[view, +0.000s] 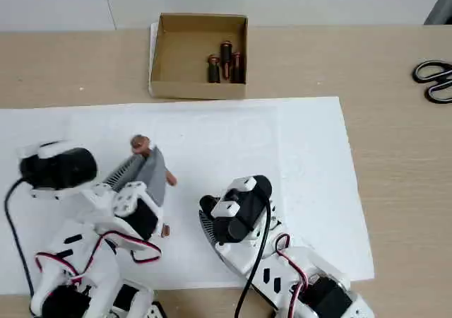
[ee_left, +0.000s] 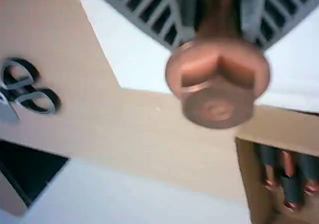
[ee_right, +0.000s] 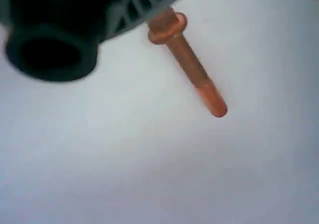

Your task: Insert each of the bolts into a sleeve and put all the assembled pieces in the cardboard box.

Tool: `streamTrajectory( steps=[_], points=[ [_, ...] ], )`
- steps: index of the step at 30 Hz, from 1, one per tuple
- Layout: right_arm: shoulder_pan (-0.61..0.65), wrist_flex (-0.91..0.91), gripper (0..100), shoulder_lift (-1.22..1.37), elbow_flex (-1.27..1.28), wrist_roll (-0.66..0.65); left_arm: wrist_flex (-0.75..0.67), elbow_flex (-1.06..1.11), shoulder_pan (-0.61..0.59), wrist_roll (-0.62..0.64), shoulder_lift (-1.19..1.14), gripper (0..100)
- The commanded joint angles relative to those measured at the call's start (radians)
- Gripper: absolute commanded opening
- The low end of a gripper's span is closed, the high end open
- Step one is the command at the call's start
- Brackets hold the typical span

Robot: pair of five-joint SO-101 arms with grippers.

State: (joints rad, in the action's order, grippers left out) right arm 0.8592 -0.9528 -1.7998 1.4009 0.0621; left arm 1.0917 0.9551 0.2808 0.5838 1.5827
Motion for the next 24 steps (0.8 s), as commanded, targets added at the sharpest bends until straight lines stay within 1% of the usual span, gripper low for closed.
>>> streamTrajectory(
  steps=[1,10,15,20,24],
  points=[
    [0.016,0.03,0.2,-0.013,-0.014,0.003,-0.032,0.018,0.049,-0.005,0.052,1],
    [0.073,0.03,0.2,-0.013,-0.014,0.003,-0.032,0.116,0.141,-0.005,0.118,1],
    [0.073,0.031,0.2,-0.013,-0.014,0.003,-0.029,0.116,0.147,-0.006,0.118,1],
    [0.073,0.094,0.2,-0.01,-0.014,0.002,-0.028,0.116,0.147,-0.006,0.115,1],
    [0.071,0.097,0.2,-0.008,-0.012,0.002,-0.026,0.116,0.149,-0.006,0.114,1]
  ],
)
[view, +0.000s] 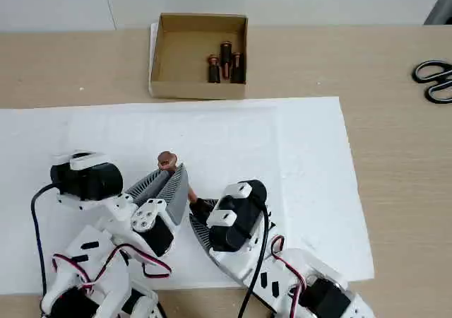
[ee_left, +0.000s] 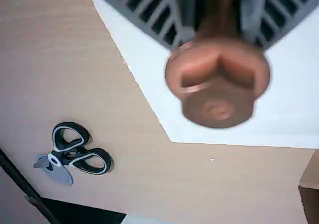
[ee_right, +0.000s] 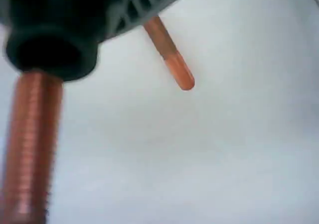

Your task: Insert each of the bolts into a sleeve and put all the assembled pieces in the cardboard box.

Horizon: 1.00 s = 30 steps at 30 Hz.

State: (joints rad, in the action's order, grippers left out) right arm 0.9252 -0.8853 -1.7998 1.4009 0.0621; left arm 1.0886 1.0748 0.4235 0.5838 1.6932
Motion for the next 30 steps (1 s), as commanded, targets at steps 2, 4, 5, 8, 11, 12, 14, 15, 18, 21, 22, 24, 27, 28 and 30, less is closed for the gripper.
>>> streamTrajectory(
  steps=[2,4,5,8,11,12,14,15,18,21,22,24,27,28,30],
  points=[
    [0.005,0.031,0.2,-0.008,-0.012,0.002,-0.014,-0.004,0.006,-0.005,0.003,1],
    [0.005,0.031,0.2,-0.008,-0.011,0.002,-0.002,-0.004,0.028,-0.003,0.006,1],
    [0.004,0.03,0.2,-0.008,-0.008,0.002,0.002,-0.004,0.04,-0.003,0.008,1],
    [0.002,0.028,0.2,-0.007,-0.006,0.002,0.003,-0.008,0.052,-0.003,0.003,1],
    [0.001,0.03,0.2,-0.007,-0.006,0.002,0.003,-0.008,0.054,-0.003,0.003,1],
    [0.001,0.03,0.2,-0.007,-0.006,0.002,0.005,-0.008,0.054,-0.003,0.003,1],
    [0.001,0.03,0.2,-0.008,-0.008,0.002,0.006,-0.008,0.054,-0.006,0.003,1],
    [0.001,0.03,0.2,-0.008,-0.011,0.002,0.012,-0.008,0.054,-0.006,0.003,1],
    [0.001,0.031,0.2,-0.01,-0.014,0.002,0.058,-0.008,0.055,-0.008,0.003,1],
    [0.001,0.031,0.2,-0.01,-0.014,0.002,0.112,-0.012,0.087,-0.025,0.008,1],
    [0.001,0.031,0.2,-0.01,-0.014,0.002,0.124,-0.012,0.106,-0.037,0.008,1],
    [0.001,0.031,0.2,-0.01,-0.014,0.002,0.138,-0.012,0.127,-0.044,0.005,1],
    [0.001,0.031,0.2,-0.01,-0.014,0.002,0.147,-0.008,0.137,-0.063,0.003,1],
    [-0.001,0.031,0.2,-0.01,-0.014,0.002,0.155,-0.008,0.137,-0.072,0.002,1],
    [-0.001,0.031,0.2,-0.01,-0.014,0.002,0.176,-0.008,0.138,-0.089,0.002,1]
  ],
)
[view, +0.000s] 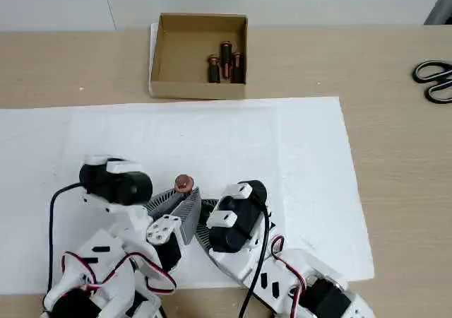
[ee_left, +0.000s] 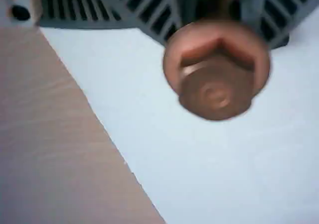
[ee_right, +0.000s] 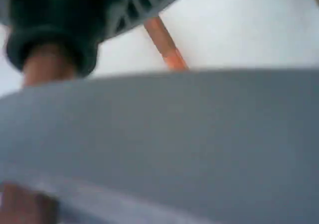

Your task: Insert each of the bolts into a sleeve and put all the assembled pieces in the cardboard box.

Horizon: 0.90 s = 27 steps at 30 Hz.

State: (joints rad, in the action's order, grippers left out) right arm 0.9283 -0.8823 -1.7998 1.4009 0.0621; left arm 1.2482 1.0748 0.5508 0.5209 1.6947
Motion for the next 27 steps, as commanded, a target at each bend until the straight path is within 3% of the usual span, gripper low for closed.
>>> streamTrajectory(
  steps=[1,6,18,24,27],
  points=[
    [-0.004,0.028,0.2,-0.01,-0.014,0.002,0.032,-0.008,0.018,-0.032,0.0,1],
    [-0.051,0.03,0.2,-0.01,-0.014,0.002,0.101,-0.007,0.095,-0.06,0.0,1],
    [-0.065,0.03,0.2,-0.01,-0.031,0.002,0.075,-0.004,0.08,-0.06,0.0,1],
    [-0.065,0.03,0.2,-0.008,-0.028,0.002,0.084,-0.004,0.058,-0.06,0.0,14],
    [-0.065,0.025,0.2,-0.008,-0.028,0.002,0.084,-0.002,0.057,-0.058,0.0,15]
  ],
)
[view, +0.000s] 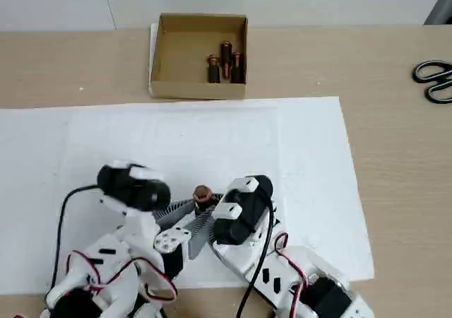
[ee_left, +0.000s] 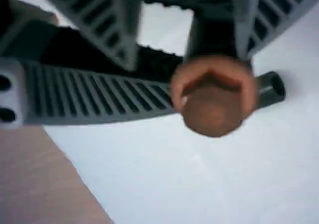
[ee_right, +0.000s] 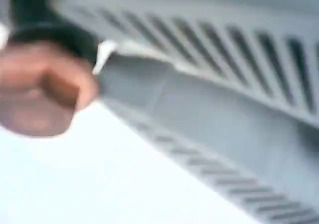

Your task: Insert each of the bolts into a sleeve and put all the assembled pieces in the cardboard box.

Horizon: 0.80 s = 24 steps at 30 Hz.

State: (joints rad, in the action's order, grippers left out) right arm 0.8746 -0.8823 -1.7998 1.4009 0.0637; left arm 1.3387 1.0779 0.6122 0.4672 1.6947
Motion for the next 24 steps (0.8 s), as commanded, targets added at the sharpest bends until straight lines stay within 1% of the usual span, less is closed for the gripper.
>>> streamTrajectory(
  steps=[1,4,12,16,19,21,23,24],
  points=[
    [-0.012,0.025,0.2,-0.008,-0.028,0.0,-0.006,-0.005,-0.005,-0.005,0.0,15],
    [-0.01,0.025,0.2,-0.01,-0.028,0.0,-0.006,-0.005,-0.006,-0.003,0.0,16],
    [-0.01,0.021,0.2,-0.01,-0.028,0.005,-0.009,-0.013,-0.106,-0.005,-0.002,16],
    [-0.013,0.021,0.2,-0.007,-0.026,0.005,-0.014,-0.015,-0.176,-0.005,0.0,16],
    [-0.018,0.019,0.2,-0.007,-0.026,0.003,-0.046,-0.015,-0.236,-0.006,0.0,15],
    [-0.036,0.007,0.2,-0.008,-0.028,0.005,-0.095,-0.015,-0.27,-0.017,0.0,9],
    [-0.067,-0.013,0.2,-0.01,-0.028,0.005,-0.158,-0.015,-0.307,-0.051,0.0,0],
    [-0.085,-0.021,0.2,-0.012,-0.029,0.005,-0.186,-0.015,-0.33,-0.058,0.0,1]
  ],
)
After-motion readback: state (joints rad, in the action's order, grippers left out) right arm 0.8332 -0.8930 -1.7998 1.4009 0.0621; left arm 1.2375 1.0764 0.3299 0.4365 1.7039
